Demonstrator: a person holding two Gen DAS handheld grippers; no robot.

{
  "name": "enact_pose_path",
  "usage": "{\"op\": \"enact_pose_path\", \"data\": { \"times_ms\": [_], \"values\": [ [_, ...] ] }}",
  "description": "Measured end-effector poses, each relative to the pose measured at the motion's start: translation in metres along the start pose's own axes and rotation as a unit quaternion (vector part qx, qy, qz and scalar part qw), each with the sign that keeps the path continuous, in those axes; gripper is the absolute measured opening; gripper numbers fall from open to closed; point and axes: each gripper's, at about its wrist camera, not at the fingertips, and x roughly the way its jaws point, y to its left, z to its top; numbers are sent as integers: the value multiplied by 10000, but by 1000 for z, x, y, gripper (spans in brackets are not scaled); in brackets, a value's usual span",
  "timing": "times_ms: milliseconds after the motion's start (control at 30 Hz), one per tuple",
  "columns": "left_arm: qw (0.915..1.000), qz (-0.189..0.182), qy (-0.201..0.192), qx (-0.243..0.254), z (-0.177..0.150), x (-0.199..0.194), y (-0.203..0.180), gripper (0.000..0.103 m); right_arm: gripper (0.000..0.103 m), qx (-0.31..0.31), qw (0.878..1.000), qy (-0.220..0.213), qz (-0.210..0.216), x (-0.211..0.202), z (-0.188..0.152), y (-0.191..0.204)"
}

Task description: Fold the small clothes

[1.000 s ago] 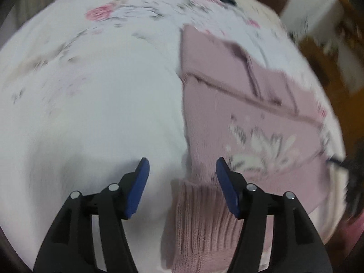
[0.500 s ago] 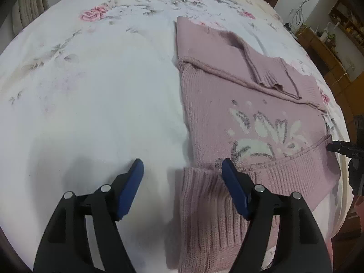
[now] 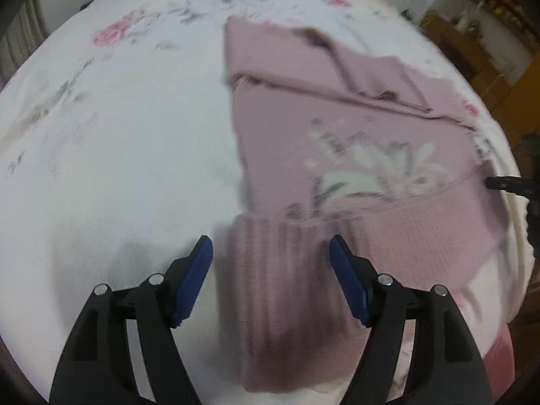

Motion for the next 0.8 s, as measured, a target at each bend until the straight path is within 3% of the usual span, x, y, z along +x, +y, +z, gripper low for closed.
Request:
{"op": "enact_pose_path", "data": {
  "times_ms": [67, 133, 267, 333, 400, 500, 700, 800],
  "values": [
    [9998, -163, -56, -137, 0, 0, 2, 66, 19, -95, 10000, -1, -22, 1, 1, 4],
    [9995, -301, -28, -67, -1, 2, -5, 43, 33, -160, 9998, 98, -107, 4, 1, 6],
    [9994, 52, -190, 291, -5, -7, -20, 26, 34, -418, 9987, 169, -235, 8, 0, 16],
    [9991, 52, -294, 313, -7, -13, -22, 16, 24, -538, 9980, 135, -306, 5, -3, 20],
    [9986, 26, -425, 307, -9, -22, -22, 15, 14, -659, 9967, 74, -457, -2, -6, 23],
    [9974, -93, -626, 342, -15, -36, -23, 14, 11, -660, 9974, -82, -266, -15, -10, 26],
    [9975, -255, -618, 234, -20, -29, -21, 14, 12, -619, 9980, 3, -115, -12, -17, 31],
    [9990, -289, -338, 98, -15, -7, -16, 19, 22, -355, 9991, 206, -96, 4, -16, 21]
  ]
}}
